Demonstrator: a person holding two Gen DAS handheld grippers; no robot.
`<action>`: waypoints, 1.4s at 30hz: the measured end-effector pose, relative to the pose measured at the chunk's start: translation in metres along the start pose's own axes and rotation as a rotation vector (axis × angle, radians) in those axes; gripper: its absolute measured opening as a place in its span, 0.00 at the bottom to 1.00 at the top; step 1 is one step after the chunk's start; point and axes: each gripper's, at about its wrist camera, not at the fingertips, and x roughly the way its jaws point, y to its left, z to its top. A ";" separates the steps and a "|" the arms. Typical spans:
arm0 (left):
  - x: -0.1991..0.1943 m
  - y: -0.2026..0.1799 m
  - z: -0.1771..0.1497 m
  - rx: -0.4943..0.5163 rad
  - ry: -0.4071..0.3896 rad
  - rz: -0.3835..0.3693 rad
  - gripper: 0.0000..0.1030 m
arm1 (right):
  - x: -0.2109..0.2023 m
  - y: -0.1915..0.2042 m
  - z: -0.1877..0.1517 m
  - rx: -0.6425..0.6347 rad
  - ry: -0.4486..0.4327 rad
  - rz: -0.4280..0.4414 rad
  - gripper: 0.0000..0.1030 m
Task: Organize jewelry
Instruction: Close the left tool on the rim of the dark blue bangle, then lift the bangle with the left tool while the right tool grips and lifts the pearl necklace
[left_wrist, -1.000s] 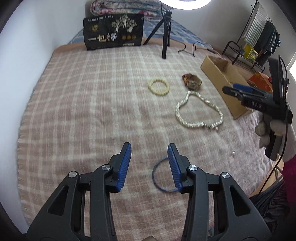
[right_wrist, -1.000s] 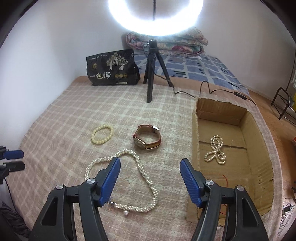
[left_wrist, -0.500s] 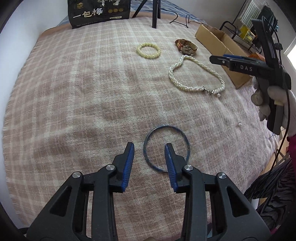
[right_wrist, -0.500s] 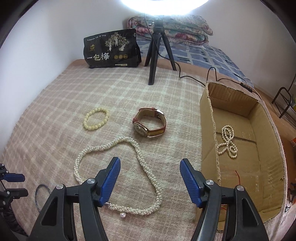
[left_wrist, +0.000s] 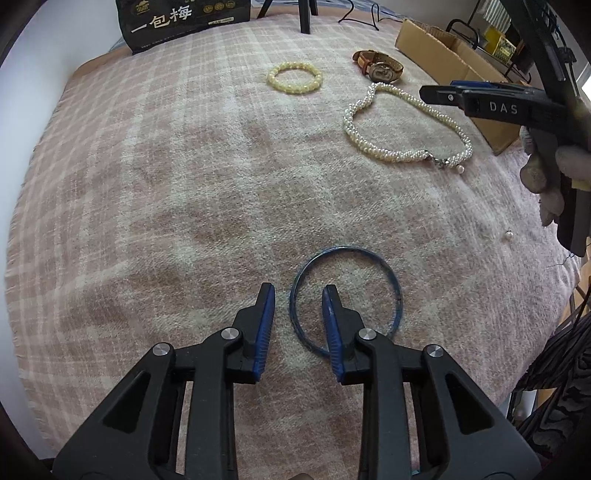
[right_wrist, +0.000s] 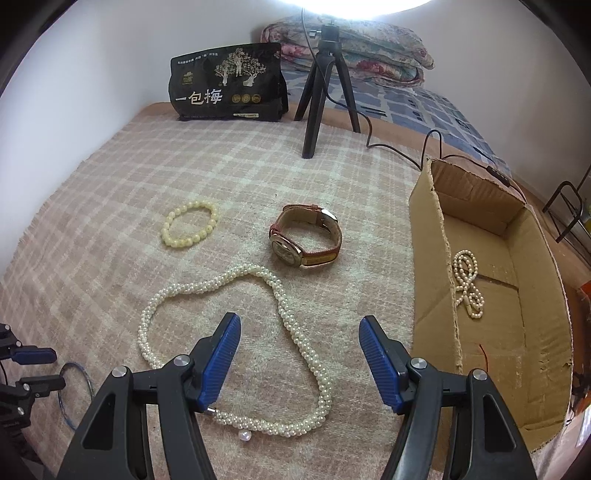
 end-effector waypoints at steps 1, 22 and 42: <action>0.003 -0.001 0.001 0.002 0.004 0.002 0.25 | 0.002 0.001 0.001 0.000 0.002 0.000 0.67; 0.017 -0.018 0.014 0.017 -0.014 0.021 0.02 | 0.035 0.013 -0.001 -0.036 0.078 0.031 0.21; -0.022 -0.010 0.009 -0.046 -0.076 -0.062 0.02 | 0.000 0.008 0.011 0.036 -0.022 0.122 0.06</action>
